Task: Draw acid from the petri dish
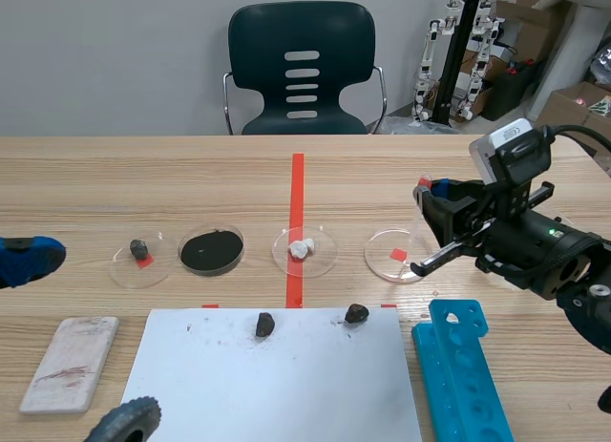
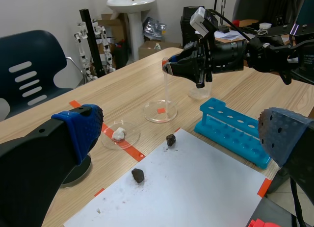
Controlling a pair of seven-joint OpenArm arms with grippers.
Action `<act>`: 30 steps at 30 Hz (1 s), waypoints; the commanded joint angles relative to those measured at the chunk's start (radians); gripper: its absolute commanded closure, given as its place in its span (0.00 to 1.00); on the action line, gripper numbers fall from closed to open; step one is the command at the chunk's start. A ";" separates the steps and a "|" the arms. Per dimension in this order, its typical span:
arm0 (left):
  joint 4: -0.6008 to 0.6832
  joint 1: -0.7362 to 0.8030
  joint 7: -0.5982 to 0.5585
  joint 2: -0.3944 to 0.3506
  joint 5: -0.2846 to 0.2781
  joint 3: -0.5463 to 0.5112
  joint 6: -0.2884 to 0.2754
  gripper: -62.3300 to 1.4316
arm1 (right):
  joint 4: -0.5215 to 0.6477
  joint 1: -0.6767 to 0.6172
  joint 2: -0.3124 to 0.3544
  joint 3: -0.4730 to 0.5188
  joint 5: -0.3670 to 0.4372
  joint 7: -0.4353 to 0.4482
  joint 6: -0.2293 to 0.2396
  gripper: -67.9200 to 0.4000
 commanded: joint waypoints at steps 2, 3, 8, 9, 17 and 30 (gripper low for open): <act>0.004 0.006 -0.013 0.008 -0.010 -0.002 0.002 0.00 | 0.005 0.014 0.000 0.001 0.008 0.015 -0.004 0.89; 0.004 0.006 -0.013 0.008 -0.010 -0.002 0.002 0.00 | 0.005 0.014 0.000 0.001 0.008 0.015 -0.004 0.89; 0.004 0.006 -0.013 0.008 -0.010 -0.002 0.002 0.00 | 0.005 0.014 0.000 0.001 0.008 0.015 -0.004 0.86; 0.004 0.006 -0.013 0.008 -0.010 -0.002 0.002 0.00 | 0.005 0.014 0.000 0.001 0.008 0.015 -0.004 0.86; 0.004 0.006 -0.013 0.008 -0.010 -0.002 0.002 0.00 | 0.005 0.014 0.000 0.001 0.008 0.015 -0.004 0.86; 0.004 0.006 -0.013 0.008 -0.010 -0.002 0.002 0.00 | 0.005 0.014 0.000 0.001 0.007 0.014 -0.004 0.88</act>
